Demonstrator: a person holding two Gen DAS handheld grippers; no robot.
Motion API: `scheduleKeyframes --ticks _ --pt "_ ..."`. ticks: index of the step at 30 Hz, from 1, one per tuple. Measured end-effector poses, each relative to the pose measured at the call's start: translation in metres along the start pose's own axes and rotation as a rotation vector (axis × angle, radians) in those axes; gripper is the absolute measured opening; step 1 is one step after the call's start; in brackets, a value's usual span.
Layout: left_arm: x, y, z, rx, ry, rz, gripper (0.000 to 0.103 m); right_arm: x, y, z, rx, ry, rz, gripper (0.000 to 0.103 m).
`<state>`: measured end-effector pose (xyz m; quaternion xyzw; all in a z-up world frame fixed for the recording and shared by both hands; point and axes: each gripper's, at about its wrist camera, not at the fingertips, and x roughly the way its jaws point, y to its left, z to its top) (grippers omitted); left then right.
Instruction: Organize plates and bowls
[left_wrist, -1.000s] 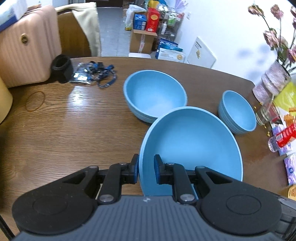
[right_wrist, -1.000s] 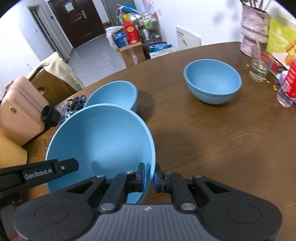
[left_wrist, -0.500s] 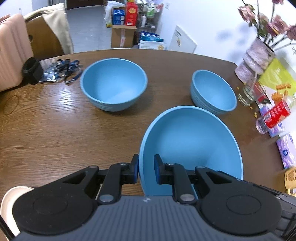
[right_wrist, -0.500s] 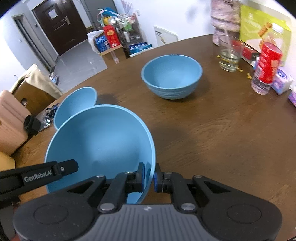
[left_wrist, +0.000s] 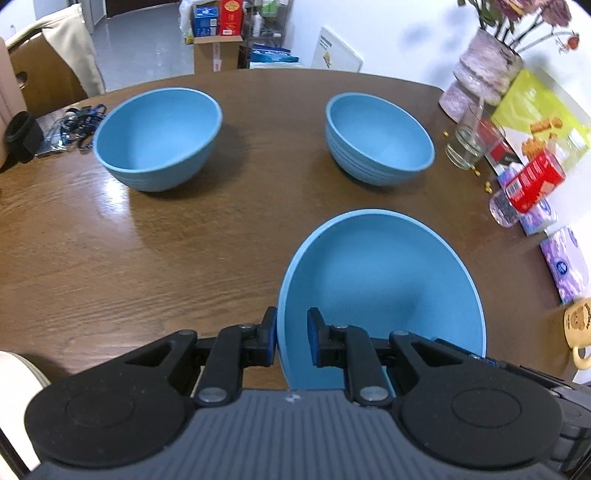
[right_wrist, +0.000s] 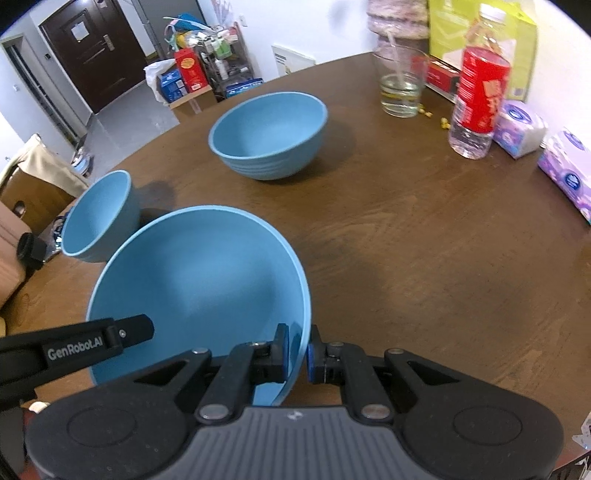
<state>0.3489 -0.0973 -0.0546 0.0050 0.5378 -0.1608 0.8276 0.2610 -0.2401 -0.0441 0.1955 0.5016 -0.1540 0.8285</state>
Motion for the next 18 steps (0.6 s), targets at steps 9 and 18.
scheduleKeyframes --ticks 9,18 --pt "0.018 -0.034 -0.02 0.045 0.023 -0.013 0.017 0.004 -0.04 -0.013 0.018 0.014 -0.036 0.009" --pt "0.03 -0.063 -0.039 0.087 0.038 -0.014 0.017 0.009 -0.069 -0.023 0.019 0.022 -0.06 0.009"
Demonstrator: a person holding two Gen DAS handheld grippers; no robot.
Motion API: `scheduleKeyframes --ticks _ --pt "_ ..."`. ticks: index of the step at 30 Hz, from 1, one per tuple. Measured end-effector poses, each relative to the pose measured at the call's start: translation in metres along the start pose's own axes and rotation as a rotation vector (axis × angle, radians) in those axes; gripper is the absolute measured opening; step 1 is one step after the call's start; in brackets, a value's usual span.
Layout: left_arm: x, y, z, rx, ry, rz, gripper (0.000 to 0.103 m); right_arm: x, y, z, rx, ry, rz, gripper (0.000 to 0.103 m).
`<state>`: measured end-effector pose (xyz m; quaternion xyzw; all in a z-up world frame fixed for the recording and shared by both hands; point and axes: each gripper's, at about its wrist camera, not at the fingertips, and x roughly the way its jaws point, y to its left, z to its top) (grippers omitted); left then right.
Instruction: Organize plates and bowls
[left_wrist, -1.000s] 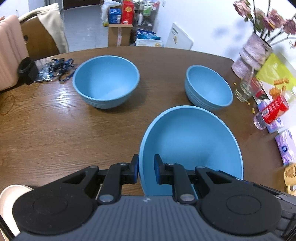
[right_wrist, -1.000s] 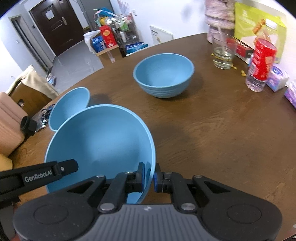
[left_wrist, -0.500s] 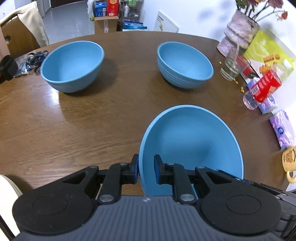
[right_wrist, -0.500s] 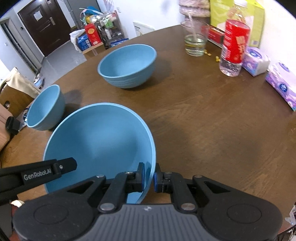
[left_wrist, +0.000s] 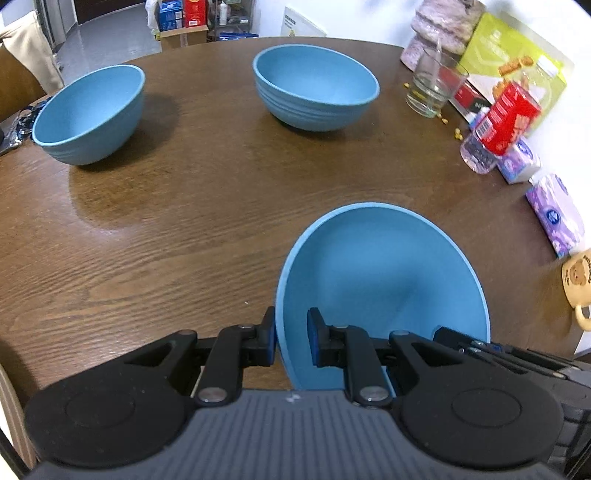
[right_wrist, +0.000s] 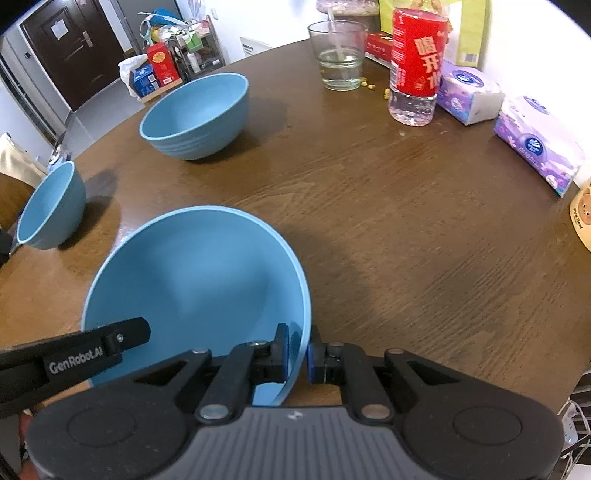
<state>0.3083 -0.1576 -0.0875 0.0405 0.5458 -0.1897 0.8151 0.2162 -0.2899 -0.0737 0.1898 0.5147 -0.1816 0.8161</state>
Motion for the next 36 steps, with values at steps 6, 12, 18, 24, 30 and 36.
scheduleKeyframes --ticks 6,12,18,24,30,36 --pt "0.004 -0.013 -0.009 0.033 -0.003 0.011 0.017 0.004 -0.011 -0.004 -0.022 -0.004 -0.014 0.009" --pt "0.009 -0.019 -0.013 0.048 0.001 0.022 0.017 0.009 -0.016 -0.01 -0.057 -0.011 -0.024 0.009" --pt "0.009 -0.021 -0.015 0.057 0.0 0.026 0.017 0.012 -0.021 -0.011 -0.066 -0.015 -0.022 0.009" --pt "0.005 -0.022 -0.017 0.054 -0.012 0.025 0.018 0.012 -0.024 -0.011 -0.069 -0.015 -0.008 0.012" --pt "-0.015 -0.01 -0.019 0.045 -0.085 0.035 0.053 -0.004 -0.032 -0.011 -0.072 -0.073 -0.014 0.056" --pt "-0.047 0.017 -0.029 0.007 -0.179 0.039 0.103 -0.03 -0.042 -0.02 -0.084 -0.148 0.032 0.089"
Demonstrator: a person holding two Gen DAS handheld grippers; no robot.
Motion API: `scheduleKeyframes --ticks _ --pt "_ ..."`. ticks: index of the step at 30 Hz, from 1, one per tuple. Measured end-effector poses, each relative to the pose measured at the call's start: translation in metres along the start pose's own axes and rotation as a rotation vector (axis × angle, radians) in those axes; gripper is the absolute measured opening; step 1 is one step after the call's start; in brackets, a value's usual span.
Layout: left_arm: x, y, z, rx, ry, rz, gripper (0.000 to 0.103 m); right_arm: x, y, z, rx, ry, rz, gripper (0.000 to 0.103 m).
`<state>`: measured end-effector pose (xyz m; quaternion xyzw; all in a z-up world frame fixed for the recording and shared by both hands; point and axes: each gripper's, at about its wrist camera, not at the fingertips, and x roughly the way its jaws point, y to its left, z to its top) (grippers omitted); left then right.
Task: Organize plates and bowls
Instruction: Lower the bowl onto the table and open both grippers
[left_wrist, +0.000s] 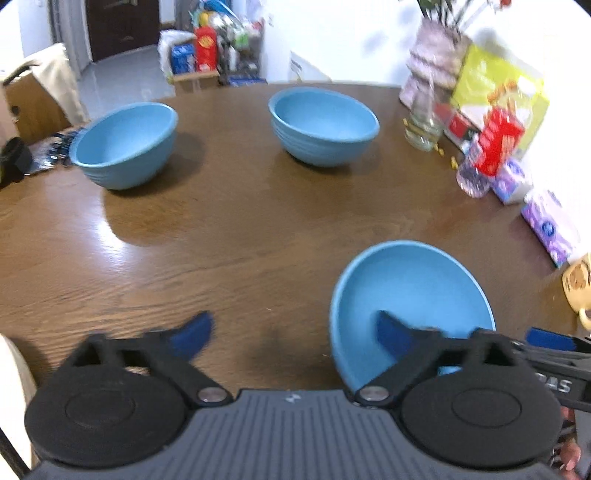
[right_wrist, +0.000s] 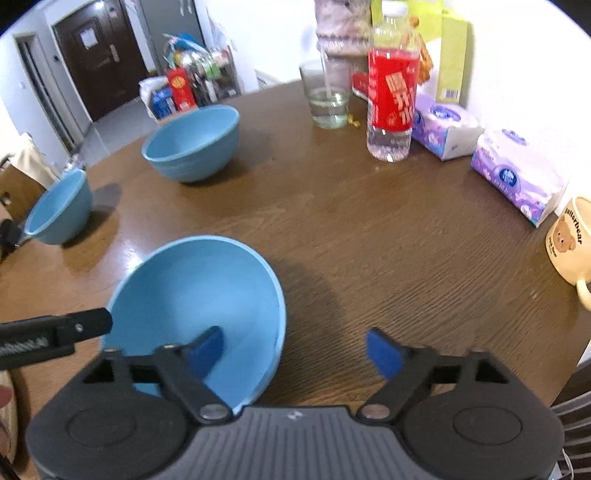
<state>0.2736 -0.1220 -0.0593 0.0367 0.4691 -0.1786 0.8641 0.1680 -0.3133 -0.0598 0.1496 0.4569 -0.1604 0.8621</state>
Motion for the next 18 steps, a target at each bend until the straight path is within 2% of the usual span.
scheduleKeyframes --ticks 5,12,18 --pt "-0.03 0.024 -0.011 -0.014 -0.051 -0.003 0.103 -0.028 0.005 -0.009 -0.021 -0.055 0.057 0.103" --pt "-0.072 0.053 -0.039 -0.03 -0.109 -0.019 0.103 -0.057 0.029 -0.031 -0.055 -0.086 0.099 0.103" --pt "-0.099 0.085 -0.065 -0.058 -0.12 0.008 0.103 -0.075 0.057 -0.053 -0.093 -0.092 0.127 0.103"
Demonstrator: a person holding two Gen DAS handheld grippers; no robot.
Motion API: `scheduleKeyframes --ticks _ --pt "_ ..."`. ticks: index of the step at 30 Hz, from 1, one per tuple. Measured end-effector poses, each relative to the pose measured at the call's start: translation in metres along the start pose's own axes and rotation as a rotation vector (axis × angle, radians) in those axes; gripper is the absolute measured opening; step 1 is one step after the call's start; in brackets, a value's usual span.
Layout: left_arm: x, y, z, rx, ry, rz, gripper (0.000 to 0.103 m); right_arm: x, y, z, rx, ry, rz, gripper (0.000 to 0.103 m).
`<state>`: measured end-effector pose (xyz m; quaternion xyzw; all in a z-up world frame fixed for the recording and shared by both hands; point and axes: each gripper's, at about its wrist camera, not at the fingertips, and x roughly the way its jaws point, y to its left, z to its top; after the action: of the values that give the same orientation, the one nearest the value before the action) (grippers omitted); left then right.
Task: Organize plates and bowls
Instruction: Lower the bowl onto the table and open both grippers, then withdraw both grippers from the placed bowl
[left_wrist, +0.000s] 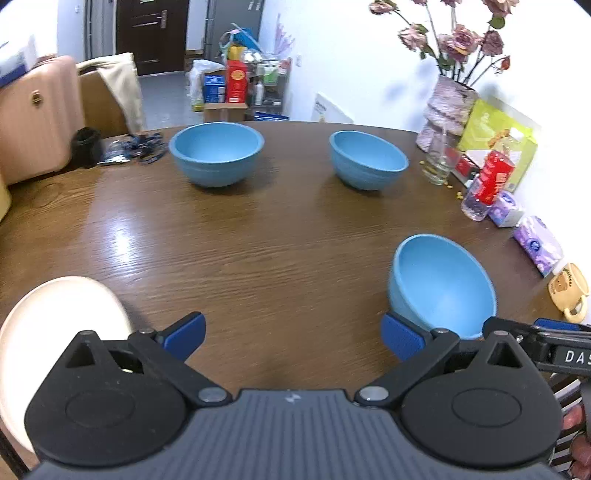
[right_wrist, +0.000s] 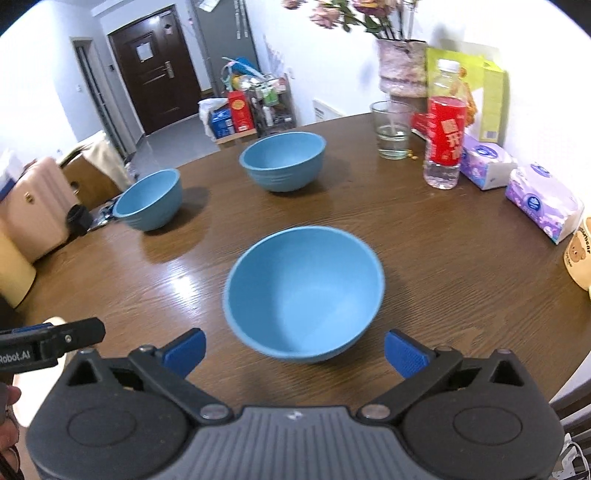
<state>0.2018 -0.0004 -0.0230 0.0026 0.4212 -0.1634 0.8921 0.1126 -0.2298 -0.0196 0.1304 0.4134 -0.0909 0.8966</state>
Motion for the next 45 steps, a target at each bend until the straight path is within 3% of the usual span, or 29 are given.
scheduleKeyframes --ticks 14,24,45 --pt "-0.03 0.064 0.0 -0.05 -0.058 0.087 0.103 0.013 0.067 0.007 -0.052 0.011 0.069 0.103" --pt "-0.04 0.101 -0.008 -0.103 -0.048 0.128 0.103 0.026 0.107 0.003 -0.106 0.059 0.099 0.103" --pt "-0.044 0.106 -0.018 -0.107 -0.035 0.111 0.103 0.021 0.116 -0.01 -0.115 0.079 0.083 0.103"
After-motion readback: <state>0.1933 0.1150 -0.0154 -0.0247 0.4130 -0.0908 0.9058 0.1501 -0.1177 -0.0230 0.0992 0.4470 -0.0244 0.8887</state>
